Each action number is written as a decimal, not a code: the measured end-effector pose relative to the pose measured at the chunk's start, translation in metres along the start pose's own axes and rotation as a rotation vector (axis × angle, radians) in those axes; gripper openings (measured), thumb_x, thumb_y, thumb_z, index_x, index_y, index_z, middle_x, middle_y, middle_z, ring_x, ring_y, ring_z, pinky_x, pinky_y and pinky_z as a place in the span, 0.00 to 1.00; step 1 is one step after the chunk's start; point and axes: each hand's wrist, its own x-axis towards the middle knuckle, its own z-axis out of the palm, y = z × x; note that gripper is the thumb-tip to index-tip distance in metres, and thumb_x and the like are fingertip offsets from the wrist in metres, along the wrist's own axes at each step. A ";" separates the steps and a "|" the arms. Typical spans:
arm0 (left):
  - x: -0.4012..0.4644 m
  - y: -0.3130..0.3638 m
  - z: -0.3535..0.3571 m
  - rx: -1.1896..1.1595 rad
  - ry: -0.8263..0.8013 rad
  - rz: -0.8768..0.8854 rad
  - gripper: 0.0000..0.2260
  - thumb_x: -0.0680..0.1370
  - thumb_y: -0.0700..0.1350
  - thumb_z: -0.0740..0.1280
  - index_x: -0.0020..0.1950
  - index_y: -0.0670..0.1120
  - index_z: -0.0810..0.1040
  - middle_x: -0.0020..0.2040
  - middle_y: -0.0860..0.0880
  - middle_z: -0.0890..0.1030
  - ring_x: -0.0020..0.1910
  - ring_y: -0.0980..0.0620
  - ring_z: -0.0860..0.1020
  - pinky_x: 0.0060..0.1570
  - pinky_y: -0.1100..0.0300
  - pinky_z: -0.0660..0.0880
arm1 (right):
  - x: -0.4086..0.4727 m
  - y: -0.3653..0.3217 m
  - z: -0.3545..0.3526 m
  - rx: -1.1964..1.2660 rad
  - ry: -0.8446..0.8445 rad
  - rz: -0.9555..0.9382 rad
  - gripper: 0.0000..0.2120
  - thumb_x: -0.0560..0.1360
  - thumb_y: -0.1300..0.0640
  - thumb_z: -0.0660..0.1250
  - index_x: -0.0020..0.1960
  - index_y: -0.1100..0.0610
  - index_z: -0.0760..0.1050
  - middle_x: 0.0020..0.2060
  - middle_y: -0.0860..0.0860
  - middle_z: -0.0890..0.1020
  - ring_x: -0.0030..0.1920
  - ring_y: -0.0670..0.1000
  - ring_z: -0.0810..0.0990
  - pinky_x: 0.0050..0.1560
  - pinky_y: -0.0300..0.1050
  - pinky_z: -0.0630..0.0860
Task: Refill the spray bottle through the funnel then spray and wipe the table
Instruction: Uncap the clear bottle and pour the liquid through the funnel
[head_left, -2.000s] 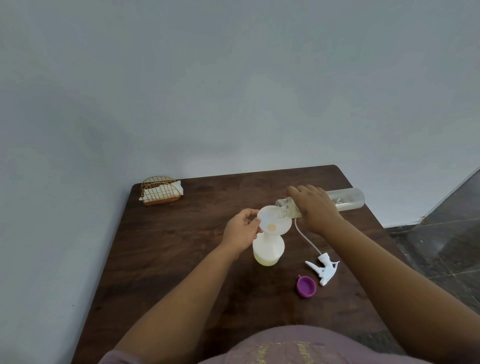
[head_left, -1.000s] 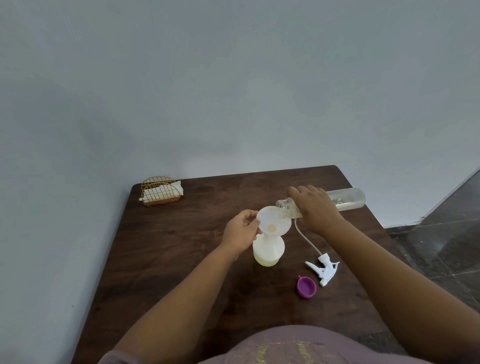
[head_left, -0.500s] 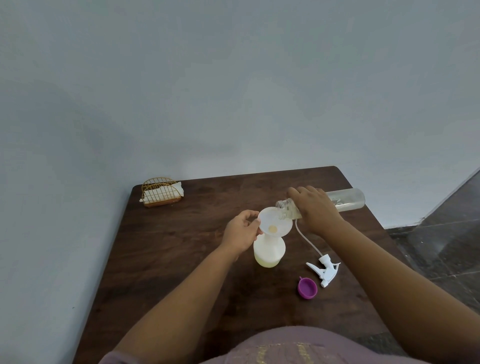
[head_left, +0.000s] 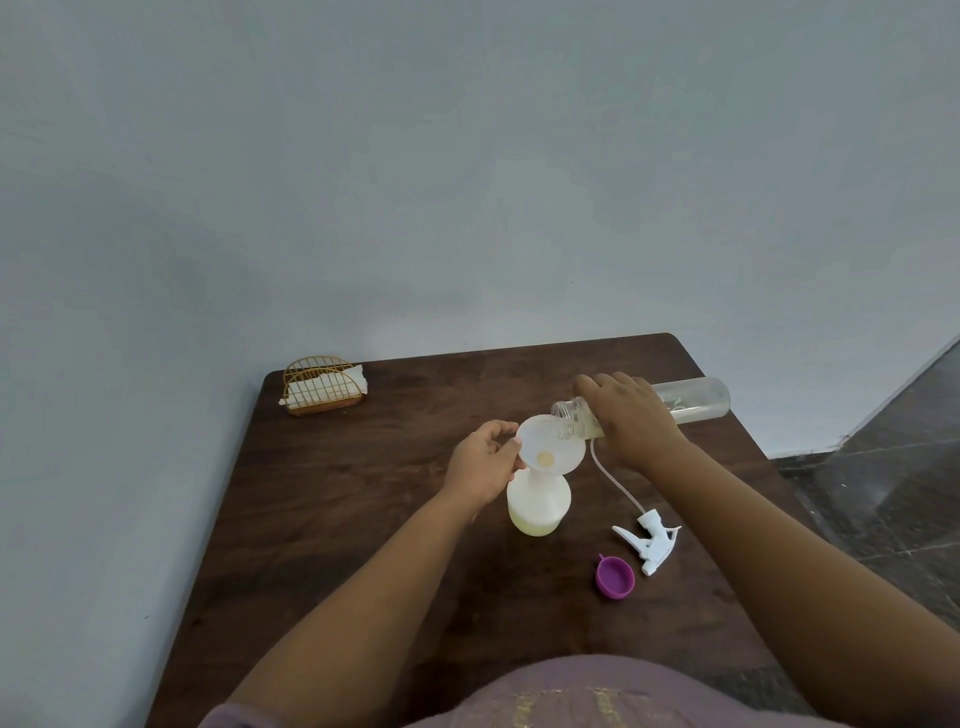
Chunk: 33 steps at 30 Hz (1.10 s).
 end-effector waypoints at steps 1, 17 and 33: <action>0.000 0.000 0.000 -0.002 0.000 -0.001 0.13 0.81 0.46 0.64 0.66 0.50 0.75 0.53 0.49 0.83 0.39 0.57 0.79 0.41 0.64 0.78 | 0.000 0.000 0.000 -0.003 0.004 -0.001 0.21 0.61 0.63 0.70 0.51 0.54 0.70 0.40 0.48 0.75 0.42 0.53 0.73 0.44 0.43 0.64; 0.000 0.000 0.000 -0.006 -0.002 0.001 0.12 0.81 0.46 0.64 0.65 0.50 0.76 0.48 0.51 0.83 0.39 0.57 0.80 0.40 0.64 0.78 | -0.001 0.001 -0.004 -0.003 -0.004 0.001 0.21 0.62 0.62 0.71 0.53 0.54 0.70 0.41 0.49 0.75 0.44 0.53 0.74 0.44 0.43 0.64; -0.001 -0.001 -0.002 -0.016 -0.005 0.007 0.13 0.81 0.46 0.64 0.66 0.50 0.75 0.51 0.49 0.83 0.38 0.58 0.80 0.42 0.64 0.78 | 0.000 0.000 -0.005 -0.022 -0.040 0.002 0.22 0.63 0.62 0.70 0.55 0.54 0.70 0.44 0.49 0.76 0.46 0.53 0.75 0.49 0.45 0.69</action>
